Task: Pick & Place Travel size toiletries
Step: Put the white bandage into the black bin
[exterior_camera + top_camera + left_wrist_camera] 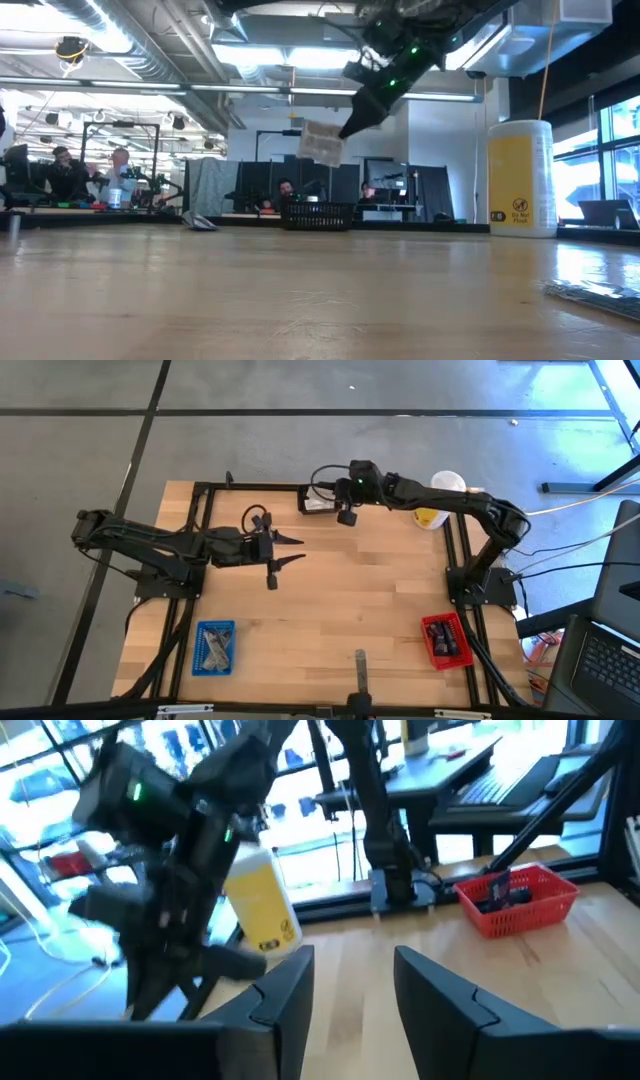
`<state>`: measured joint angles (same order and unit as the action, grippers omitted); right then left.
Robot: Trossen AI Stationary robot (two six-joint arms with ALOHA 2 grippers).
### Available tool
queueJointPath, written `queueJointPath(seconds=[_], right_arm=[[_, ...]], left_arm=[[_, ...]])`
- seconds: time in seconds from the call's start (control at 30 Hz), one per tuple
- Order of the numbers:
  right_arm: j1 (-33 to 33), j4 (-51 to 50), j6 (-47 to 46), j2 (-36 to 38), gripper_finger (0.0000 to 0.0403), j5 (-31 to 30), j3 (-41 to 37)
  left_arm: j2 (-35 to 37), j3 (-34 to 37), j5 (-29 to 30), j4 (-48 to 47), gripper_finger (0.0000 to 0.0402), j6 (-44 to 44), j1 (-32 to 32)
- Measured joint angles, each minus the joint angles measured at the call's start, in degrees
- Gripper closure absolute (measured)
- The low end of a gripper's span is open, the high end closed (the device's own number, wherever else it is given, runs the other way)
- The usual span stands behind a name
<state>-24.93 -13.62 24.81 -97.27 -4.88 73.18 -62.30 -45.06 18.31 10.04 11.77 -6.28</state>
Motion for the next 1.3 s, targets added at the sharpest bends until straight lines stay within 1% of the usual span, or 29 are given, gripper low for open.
queueJointPath(seconds=[0.13, 0.3, 0.63, 0.8, 0.97, 1.1, 1.2, 1.3], right_arm=[[-1.4, -0.4, 1.6, -3.8, 0.0403, 0.2, 2.2], [-3.8, -1.6, 1.4, -8.1, 0.0403, 3.2, 5.2], [-6.0, -2.8, 2.6, -15.9, 0.0403, 4.3, 8.9], [-6.4, -7.0, 3.0, -17.1, 0.0403, 4.6, 10.8], [-6.6, -7.4, 3.0, -17.1, 0.0403, 5.3, 10.8], [-6.5, -7.4, 1.2, -17.1, 0.0400, 5.4, 10.8], [-6.5, -7.4, 0.3, -17.1, 0.0384, 4.2, 10.8], [-6.5, -7.5, 0.3, -17.1, 0.0355, 3.4, 10.8]], left_arm=[[0.0, 0.0, -0.1, 1.7, 0.0266, 0.6, 0.0], [0.0, 0.0, -0.3, 2.0, 0.0266, -1.2, 0.0], [0.0, 0.0, -0.3, 2.1, 0.0265, -1.5, 0.0], [0.0, 0.0, -0.3, 2.1, 0.0268, -1.5, 0.0], [0.0, 0.0, -0.3, 2.1, 0.0265, -1.5, 0.0], [0.0, 0.0, -0.4, 2.1, 0.0268, -1.5, 0.0], [0.0, 0.0, -0.3, 2.1, 0.0267, -1.5, 0.0], [0.0, 0.0, -0.3, 2.1, 0.0265, -1.5, 0.0]])
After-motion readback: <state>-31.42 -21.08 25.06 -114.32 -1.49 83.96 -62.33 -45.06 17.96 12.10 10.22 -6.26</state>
